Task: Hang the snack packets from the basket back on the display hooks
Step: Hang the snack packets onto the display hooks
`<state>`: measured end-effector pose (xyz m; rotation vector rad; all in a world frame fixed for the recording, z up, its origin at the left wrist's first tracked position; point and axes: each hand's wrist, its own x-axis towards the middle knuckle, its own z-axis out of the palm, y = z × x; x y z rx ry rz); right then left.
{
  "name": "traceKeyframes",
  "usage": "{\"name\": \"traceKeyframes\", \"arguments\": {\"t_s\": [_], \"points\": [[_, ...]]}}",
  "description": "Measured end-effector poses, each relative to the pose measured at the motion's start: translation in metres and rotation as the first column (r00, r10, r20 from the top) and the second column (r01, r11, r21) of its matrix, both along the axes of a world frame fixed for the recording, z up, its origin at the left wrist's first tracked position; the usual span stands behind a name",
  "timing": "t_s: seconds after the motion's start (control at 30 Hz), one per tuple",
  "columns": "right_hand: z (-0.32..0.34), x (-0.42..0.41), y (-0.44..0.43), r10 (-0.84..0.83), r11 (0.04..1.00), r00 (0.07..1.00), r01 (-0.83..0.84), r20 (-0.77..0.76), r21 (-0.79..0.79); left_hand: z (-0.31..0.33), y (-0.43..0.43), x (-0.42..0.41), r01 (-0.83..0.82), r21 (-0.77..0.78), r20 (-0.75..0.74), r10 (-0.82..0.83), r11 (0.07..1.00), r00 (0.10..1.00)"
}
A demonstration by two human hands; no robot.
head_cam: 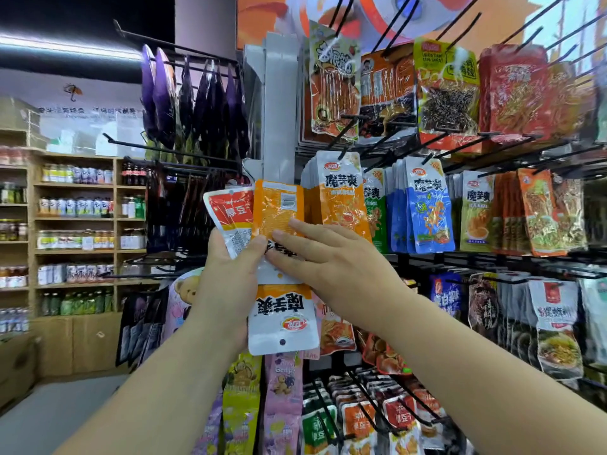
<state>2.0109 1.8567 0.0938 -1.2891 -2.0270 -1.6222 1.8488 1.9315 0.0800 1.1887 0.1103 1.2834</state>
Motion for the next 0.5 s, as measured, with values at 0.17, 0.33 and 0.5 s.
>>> {"name": "traceKeyframes", "arguments": {"t_s": [0.17,0.33,0.5], "points": [[0.010,-0.006,0.002,0.103,0.992,0.995,-0.102,-0.004,0.076,-0.003,-0.004,-0.005,0.091,0.071,0.040,-0.094,0.993,0.995],[0.014,-0.009,0.011,0.200,0.979,0.980,-0.200,-0.019,-0.033,-0.004,0.003,-0.013,0.016,0.120,0.040,-0.020,0.993,0.999],[0.010,-0.003,0.009,0.197,0.979,0.980,-0.196,0.014,-0.051,-0.005,0.008,-0.020,-0.034,0.157,-0.001,0.034,0.987,0.999]]}}
